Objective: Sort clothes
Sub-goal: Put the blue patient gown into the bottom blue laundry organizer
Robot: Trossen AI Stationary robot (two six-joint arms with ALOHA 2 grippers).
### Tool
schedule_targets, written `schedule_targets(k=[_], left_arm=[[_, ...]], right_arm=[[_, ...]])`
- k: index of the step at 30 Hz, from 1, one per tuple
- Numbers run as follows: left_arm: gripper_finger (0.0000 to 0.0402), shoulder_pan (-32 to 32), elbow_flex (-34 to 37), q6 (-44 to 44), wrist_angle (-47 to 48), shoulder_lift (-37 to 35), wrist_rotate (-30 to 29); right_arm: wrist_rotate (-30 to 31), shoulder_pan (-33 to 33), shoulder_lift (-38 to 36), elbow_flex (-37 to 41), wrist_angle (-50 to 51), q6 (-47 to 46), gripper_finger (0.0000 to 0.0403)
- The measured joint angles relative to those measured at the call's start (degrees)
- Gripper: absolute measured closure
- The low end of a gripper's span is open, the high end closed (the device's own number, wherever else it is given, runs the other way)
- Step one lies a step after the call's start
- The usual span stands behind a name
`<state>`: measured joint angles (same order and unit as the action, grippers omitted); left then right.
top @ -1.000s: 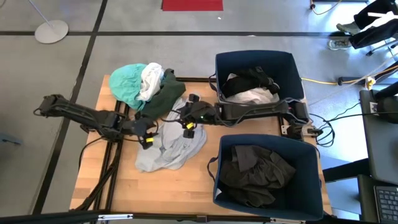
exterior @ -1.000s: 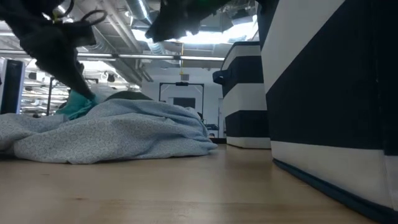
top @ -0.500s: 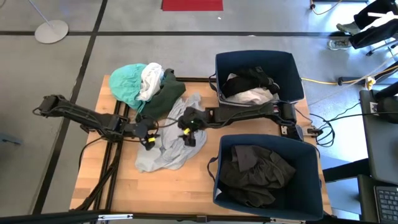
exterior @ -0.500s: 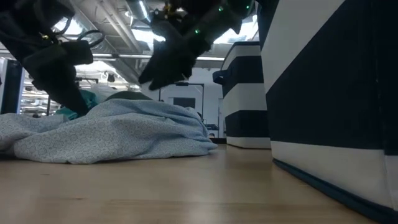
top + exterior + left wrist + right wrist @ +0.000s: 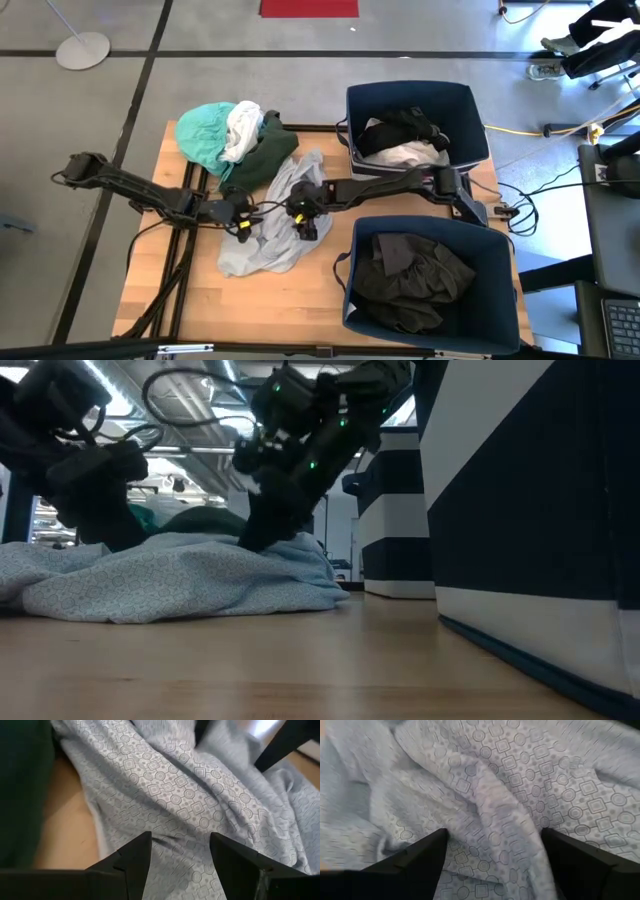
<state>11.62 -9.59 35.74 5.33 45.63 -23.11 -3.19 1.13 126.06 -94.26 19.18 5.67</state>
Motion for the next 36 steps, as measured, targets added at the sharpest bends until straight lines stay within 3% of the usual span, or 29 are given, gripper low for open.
schedule_targets(k=[7, 16, 25, 32, 36], left_arm=[[0.0208, 0.0, 4.5, 2.3, -8.3, 0.0, 0.0], [0.0208, 0.0, 5.4, 2.4, -9.3, 0.0, -0.2], [0.0208, 0.0, 5.4, 0.9, -9.2, 0.0, -5.2], [0.0208, 0.0, 5.4, 0.0, -9.1, 0.0, -17.4], [0.0208, 0.0, 5.4, -0.1, -9.2, -0.1, -26.5]], right_arm=[[1.8, 0.0, 2.7, -0.1, -0.9, 0.2, 0.0077], [4.2, -0.1, 5.8, -0.3, -2.8, 0.1, 0.0097], [4.8, 0.0, 7.4, -0.3, -1.8, 0.0, 0.0231], [9.2, -0.1, 7.4, -0.2, -1.1, -0.5, 0.0345], [10.9, -0.1, 7.4, -0.2, 0.2, -0.5, 0.0376]])
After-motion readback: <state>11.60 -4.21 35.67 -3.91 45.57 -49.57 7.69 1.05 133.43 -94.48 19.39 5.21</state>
